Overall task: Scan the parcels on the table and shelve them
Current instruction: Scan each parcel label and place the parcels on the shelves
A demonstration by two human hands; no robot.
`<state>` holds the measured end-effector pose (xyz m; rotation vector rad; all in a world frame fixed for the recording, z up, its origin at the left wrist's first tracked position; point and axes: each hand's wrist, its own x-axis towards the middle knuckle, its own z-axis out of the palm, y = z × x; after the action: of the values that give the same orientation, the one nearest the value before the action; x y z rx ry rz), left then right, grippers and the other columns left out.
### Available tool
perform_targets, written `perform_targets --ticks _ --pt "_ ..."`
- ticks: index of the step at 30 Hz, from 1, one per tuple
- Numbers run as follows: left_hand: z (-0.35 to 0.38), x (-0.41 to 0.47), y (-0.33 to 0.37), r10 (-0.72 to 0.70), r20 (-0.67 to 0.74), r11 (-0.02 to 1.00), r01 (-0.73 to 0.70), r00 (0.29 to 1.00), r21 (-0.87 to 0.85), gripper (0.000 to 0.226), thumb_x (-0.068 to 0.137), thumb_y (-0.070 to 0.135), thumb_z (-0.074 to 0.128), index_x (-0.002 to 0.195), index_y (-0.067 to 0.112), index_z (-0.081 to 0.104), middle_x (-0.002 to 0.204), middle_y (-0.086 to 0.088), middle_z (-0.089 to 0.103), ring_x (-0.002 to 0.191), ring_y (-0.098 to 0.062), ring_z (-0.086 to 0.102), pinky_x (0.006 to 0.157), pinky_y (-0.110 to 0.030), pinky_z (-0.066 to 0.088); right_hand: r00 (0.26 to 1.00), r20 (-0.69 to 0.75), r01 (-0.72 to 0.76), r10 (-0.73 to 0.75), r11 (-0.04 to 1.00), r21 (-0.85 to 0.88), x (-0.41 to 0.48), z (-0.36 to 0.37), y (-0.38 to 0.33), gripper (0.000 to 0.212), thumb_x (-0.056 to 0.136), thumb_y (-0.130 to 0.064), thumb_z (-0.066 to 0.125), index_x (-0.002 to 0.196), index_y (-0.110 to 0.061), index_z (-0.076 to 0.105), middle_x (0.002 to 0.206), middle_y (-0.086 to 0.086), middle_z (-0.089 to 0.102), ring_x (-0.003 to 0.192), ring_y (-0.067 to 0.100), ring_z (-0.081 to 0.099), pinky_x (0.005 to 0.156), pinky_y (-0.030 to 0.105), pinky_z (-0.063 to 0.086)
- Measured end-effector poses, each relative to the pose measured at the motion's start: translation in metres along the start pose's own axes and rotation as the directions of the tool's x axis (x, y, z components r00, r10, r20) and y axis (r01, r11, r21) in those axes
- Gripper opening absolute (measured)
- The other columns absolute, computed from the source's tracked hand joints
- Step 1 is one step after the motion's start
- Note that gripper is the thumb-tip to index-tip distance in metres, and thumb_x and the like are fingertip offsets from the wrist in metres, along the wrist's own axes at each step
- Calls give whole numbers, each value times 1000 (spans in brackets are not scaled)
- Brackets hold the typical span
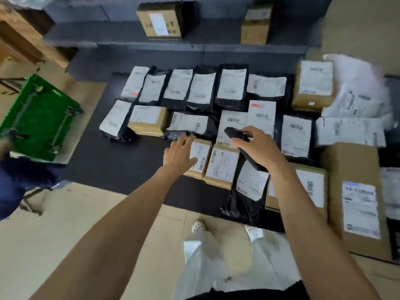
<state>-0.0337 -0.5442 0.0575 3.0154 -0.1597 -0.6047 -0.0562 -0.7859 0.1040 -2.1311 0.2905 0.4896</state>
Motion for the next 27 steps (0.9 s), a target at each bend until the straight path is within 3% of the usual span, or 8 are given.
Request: perform_targets --ticks 3,6,10,15,19,21,23,27 --pt "20 12 7 -9 94 996 17 996 -87 84 86 49 66 152 25 20 160 -6 11 138 -36 28 101 -51 39 991 -97 -87 91 995 43 -16 25 5 52 85 -57 63 128 -30 56 119 -6 64 107 21 62 94 44 51" --pt "40 18 6 27 132 989 -8 991 -149 85 86 58 62 153 30 17 163 -5 -5 144 -35 12 107 -53 32 975 -116 -175 188 978 116 -32 55 13 50 89 -49 65 133 -26 55 126 -6 62 117 20 58 101 43 46" --pt "40 26 -19 107 142 976 -77 984 -202 84 87 56 64 154 38 16 163 -1 -12 145 -35 15 106 -55 34 954 -163 -229 251 963 143 -43 84 16 57 90 -50 65 139 -23 52 137 -2 59 127 22 54 107 45 42" --pt "40 16 -73 122 129 992 -124 984 6 103 79 51 74 150 51 0 161 -5 -2 142 -38 20 107 -56 32 948 -205 -213 244 963 163 -47 105 -15 58 89 -51 66 139 -25 51 137 -2 58 125 22 55 104 45 45" --pt "38 13 -115 30 179 992 -7 983 -129 122 72 44 82 148 52 -12 152 -8 19 137 -37 27 103 -58 35 958 -229 -145 175 979 143 -42 111 -48 56 85 -54 66 135 -30 56 136 -4 58 127 19 52 104 42 44" --pt "27 15 -128 62 133 986 -40 989 -161 125 70 40 85 151 47 -10 146 -6 28 133 -35 31 98 -56 41 963 -227 -122 146 986 117 -41 113 -65 57 86 -54 66 136 -29 54 138 -4 57 127 19 52 100 37 43" --pt "5 22 -133 174 37 970 -164 984 -181 123 69 38 86 154 36 -3 148 -2 29 133 -33 31 97 -54 44 966 -233 -86 110 990 110 -42 113 -83 57 87 -53 66 136 -27 54 138 -4 57 127 19 52 99 36 43" --pt "-75 51 -131 403 -196 903 -423 894 -70 117 67 32 88 155 24 11 155 -3 26 140 -32 27 107 -53 41 954 -301 22 9 995 100 -45 101 -122 56 88 -52 66 136 -28 54 137 -6 58 123 18 55 101 38 44"
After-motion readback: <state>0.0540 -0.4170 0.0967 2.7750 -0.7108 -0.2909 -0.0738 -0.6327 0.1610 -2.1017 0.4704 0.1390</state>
